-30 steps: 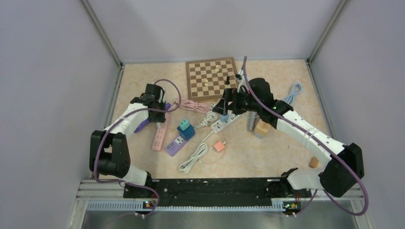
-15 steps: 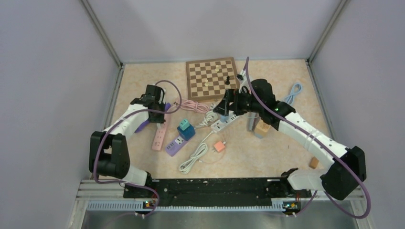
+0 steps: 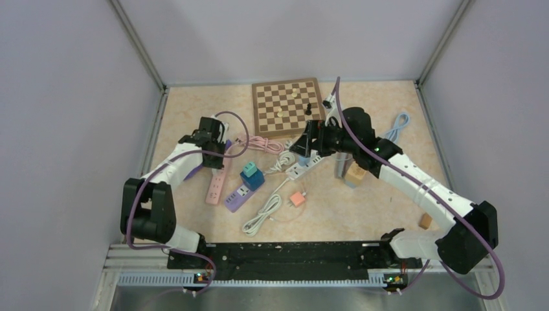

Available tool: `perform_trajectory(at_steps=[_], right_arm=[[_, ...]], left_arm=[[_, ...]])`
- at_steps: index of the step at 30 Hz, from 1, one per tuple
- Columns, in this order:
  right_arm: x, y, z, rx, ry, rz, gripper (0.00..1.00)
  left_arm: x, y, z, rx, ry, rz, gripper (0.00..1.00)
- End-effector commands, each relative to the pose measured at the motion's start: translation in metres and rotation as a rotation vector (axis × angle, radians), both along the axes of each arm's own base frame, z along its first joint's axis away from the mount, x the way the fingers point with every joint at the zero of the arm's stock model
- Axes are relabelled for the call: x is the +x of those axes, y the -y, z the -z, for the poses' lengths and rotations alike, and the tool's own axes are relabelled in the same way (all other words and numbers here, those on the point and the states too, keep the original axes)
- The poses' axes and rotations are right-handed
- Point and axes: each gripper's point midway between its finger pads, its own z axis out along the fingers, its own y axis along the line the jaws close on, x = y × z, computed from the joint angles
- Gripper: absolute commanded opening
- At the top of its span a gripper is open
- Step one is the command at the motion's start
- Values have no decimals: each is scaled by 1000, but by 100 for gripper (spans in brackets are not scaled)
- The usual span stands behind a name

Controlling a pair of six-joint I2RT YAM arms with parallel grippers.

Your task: Insert the plug

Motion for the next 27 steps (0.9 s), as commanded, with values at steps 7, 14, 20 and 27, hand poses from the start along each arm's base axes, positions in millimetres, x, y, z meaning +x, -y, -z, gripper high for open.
perform_trajectory(at_steps=[7,14,20,27], right_arm=[[6,8,-21,35,61,41,92],[8,11,-21,26,70,60,92],[11,12,-23,20,84,70,92],[15,10,-24,21,86,75,92]], left_arm=[[-16,3,27,20,-138,55,0],[-14,17,27,-71,-81,30,0],[-16,19,33,-100,-81,-35,0],[-21,19,42,-119,-89,-123,0]])
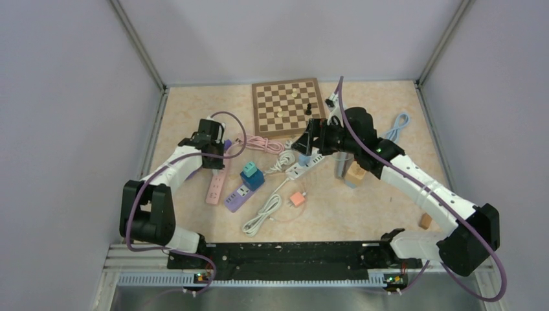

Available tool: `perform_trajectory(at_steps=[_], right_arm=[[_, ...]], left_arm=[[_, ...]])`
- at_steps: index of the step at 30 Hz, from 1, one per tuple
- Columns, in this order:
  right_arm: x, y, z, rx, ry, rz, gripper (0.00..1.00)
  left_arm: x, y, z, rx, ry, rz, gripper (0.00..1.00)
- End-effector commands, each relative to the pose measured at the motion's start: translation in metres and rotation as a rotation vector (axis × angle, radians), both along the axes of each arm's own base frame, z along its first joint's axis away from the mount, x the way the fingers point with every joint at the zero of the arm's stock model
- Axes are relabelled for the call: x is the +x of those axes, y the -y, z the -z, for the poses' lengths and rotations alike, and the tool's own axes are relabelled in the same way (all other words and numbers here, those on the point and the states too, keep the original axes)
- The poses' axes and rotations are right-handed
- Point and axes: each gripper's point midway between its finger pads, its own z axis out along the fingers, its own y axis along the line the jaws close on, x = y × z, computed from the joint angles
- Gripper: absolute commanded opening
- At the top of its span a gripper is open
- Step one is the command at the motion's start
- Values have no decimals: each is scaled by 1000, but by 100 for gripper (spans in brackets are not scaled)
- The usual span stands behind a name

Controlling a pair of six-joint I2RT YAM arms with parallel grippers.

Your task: Insert the plug

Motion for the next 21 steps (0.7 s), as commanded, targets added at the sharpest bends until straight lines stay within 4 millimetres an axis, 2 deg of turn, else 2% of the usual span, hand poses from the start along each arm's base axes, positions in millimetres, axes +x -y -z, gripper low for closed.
perform_trajectory(at_steps=[1,9,12,14,16,17,19,20,21], right_arm=[[9,4,-20,32,62,29,92],[11,5,-21,35,66,42,92],[11,5,-22,36,70,46,92],[12,5,-24,37,73,46,92],[12,5,-26,38,76,45,92],[12,5,-26,38,76,43,92],[13,4,-27,37,76,39,92],[13,4,-27,35,76,38,92],[13,4,-27,35,76,38,92]], left_arm=[[-21,14,37,-85,-111,-63,0],[-25,15,47,-90,-162,-77,0],[-17,12,35,-73,-114,-81,0],[-4,10,15,-64,-53,-87,17],[9,10,-9,-69,20,-87,45],[16,11,-22,-74,56,-82,55],[28,14,-48,-89,123,-60,66],[33,16,-59,-96,149,-44,78],[36,18,-68,-100,167,-32,82]])
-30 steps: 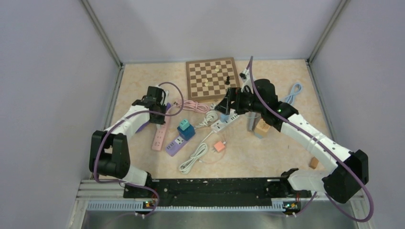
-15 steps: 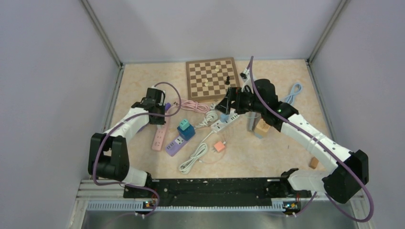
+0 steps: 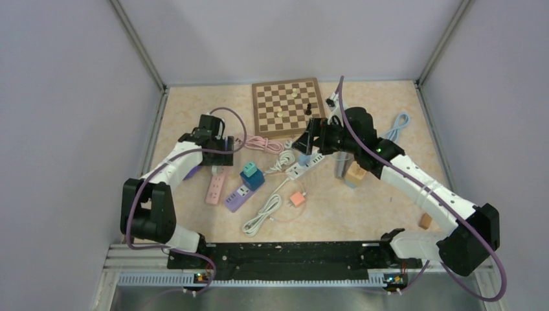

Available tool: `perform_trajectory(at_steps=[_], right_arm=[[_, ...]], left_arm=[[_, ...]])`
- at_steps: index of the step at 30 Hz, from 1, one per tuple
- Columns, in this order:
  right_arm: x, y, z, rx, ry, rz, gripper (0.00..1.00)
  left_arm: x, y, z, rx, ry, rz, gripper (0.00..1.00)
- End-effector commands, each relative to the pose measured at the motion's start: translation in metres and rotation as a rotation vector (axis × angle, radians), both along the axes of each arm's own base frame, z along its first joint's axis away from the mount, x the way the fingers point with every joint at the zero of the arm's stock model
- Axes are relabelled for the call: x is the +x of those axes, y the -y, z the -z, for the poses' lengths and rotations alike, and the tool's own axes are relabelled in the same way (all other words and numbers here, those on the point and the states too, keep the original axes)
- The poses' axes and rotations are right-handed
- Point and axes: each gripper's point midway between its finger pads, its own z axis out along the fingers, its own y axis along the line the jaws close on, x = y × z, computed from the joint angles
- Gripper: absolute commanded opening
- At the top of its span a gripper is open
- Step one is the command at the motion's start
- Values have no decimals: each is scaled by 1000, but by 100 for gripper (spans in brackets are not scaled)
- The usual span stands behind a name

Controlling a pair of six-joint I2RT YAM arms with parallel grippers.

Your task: Insert the plug

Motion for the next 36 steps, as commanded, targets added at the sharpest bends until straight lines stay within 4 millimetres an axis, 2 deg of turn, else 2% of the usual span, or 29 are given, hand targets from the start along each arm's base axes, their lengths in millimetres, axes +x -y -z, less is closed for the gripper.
perform_trajectory(at_steps=[1,3,6,21,24,32,36], right_arm=[[10,2,-28,42,72,19,92],[10,2,-28,41,70,19,92],[11,2,-28,39,71,21,92],[11,1,-23,31,53,14,92],[10,1,-21,28,47,12,92],[7,2,-20,24,40,11,92],[6,3,-21,24,41,9,92]], left_arm=[[37,13,-69,-55,199,35,83],[39,12,-78,-46,214,42,83],[37,7,-75,-25,202,36,79],[-4,-8,-20,37,-33,-25,71],[-8,-8,-13,13,-64,-34,65],[-15,-10,3,-12,-105,-48,31],[-20,-17,10,21,-120,-36,2]])
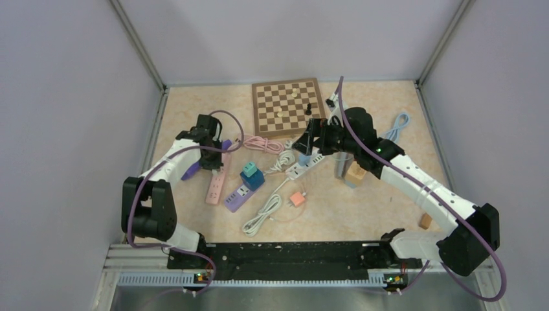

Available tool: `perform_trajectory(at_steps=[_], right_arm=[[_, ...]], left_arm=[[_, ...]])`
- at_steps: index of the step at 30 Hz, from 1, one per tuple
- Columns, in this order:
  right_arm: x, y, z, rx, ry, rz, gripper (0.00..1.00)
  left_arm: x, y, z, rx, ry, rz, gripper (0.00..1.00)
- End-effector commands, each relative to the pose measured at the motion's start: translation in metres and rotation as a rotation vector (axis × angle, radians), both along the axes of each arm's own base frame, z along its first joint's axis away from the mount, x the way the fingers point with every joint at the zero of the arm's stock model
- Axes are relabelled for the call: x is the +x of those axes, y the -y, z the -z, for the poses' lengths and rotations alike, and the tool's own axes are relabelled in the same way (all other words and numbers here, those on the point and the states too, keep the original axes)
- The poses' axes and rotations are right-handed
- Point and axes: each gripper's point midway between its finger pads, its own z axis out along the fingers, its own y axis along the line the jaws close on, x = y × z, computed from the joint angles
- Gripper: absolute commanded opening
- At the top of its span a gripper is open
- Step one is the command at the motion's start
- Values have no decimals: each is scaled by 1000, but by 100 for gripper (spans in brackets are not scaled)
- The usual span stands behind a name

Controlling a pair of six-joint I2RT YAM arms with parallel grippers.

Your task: Insert the plug

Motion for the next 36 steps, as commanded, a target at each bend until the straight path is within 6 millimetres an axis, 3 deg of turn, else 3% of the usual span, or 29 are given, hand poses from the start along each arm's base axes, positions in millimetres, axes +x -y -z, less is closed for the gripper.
perform_trajectory(at_steps=[1,17,24,26,27,29,31,32,36], right_arm=[[7,2,-24,28,50,11,92],[5,7,-30,28,63,23,92],[4,8,-30,28,59,28,92],[5,8,-31,26,60,33,92],[5,9,-31,23,59,38,92],[7,11,-31,15,58,50,92],[8,13,-30,5,53,61,94],[9,14,-29,-2,48,69,94],[13,24,-16,-52,12,131,95]], left_arm=[[-7,-8,12,31,-27,-12,0],[-14,-1,31,11,-164,75,0],[-5,-4,21,35,-143,81,0],[0,-3,12,32,-110,71,23],[3,-2,6,23,-85,68,40],[11,2,-14,-1,-15,68,70],[21,3,-37,-9,57,65,92],[25,4,-48,-11,87,62,98],[35,8,-91,-39,200,69,99]])
